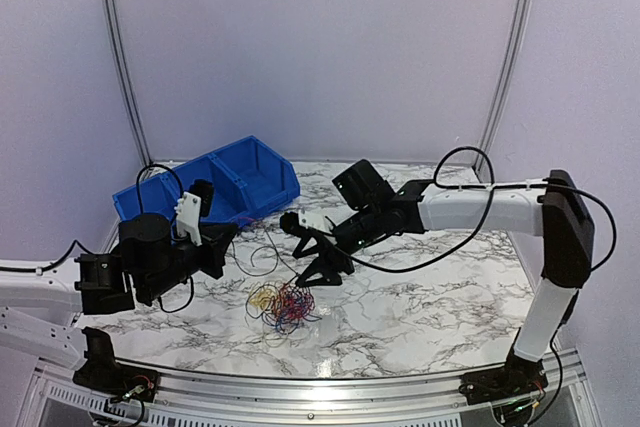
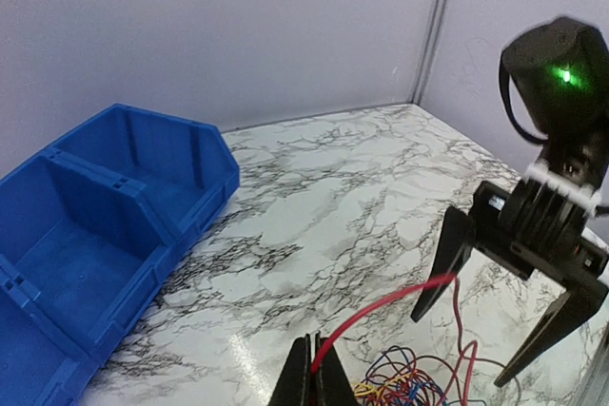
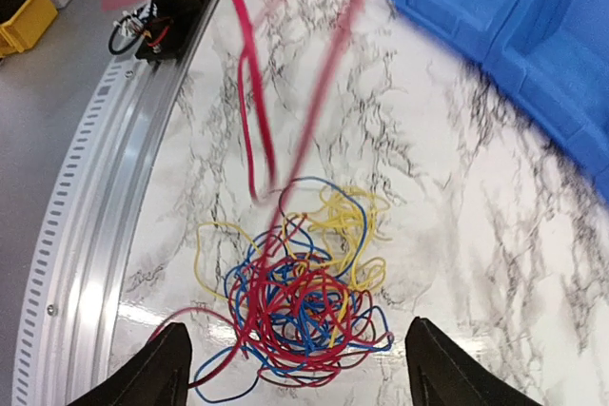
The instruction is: Untangle the cables
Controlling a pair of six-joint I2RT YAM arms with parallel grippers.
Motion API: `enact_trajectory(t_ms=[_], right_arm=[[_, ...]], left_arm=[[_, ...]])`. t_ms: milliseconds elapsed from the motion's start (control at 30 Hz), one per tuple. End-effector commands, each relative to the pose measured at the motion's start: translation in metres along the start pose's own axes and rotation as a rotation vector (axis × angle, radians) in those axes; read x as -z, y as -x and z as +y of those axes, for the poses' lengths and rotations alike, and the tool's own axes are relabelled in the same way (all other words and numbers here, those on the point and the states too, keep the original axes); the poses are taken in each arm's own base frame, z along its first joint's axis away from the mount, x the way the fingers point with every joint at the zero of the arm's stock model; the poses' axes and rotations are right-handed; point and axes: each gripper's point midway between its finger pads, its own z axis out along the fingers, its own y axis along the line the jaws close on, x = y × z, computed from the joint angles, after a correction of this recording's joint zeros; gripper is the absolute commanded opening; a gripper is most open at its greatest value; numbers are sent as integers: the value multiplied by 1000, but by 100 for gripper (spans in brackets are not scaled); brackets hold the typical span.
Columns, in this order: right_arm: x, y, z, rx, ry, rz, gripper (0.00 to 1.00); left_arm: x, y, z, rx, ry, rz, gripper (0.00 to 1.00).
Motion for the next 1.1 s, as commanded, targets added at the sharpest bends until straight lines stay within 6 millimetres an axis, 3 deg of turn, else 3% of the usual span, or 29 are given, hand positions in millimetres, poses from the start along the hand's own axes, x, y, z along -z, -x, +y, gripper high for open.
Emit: enact_trajectory(t_ms=[0,200,367,533,600,700,767,933,1067], right_arm=[[-26,-24,-15,1,-45,42,79],[-54,-34,-10,-2,-7,53,80],[-69,-35,-12,-26,5,49,85],[-77,-35,-34,-40,-130,60,86],[-84,-41,-42,-43,-186,85,74],[-96,-60,-46,-78,-200,131,42],[-98,-68,-48,-92,-209,149,23],[-89,-83,-48,-109,-212,182,0],[-73,-102,-52,-151,-214,206,0]], left_arm=[[17,0,40,87,167,-19,0],[30,0,62,123,264,-9,0],[36,3,67,176,283,-14,0],[42,5,75,211,316,-31,0],[45,8,78,217,328,-39,0],[50,19,80,222,332,-59,0],[55,38,78,223,328,-86,0],[67,91,76,168,344,-130,0],[87,146,77,127,364,-198,0]])
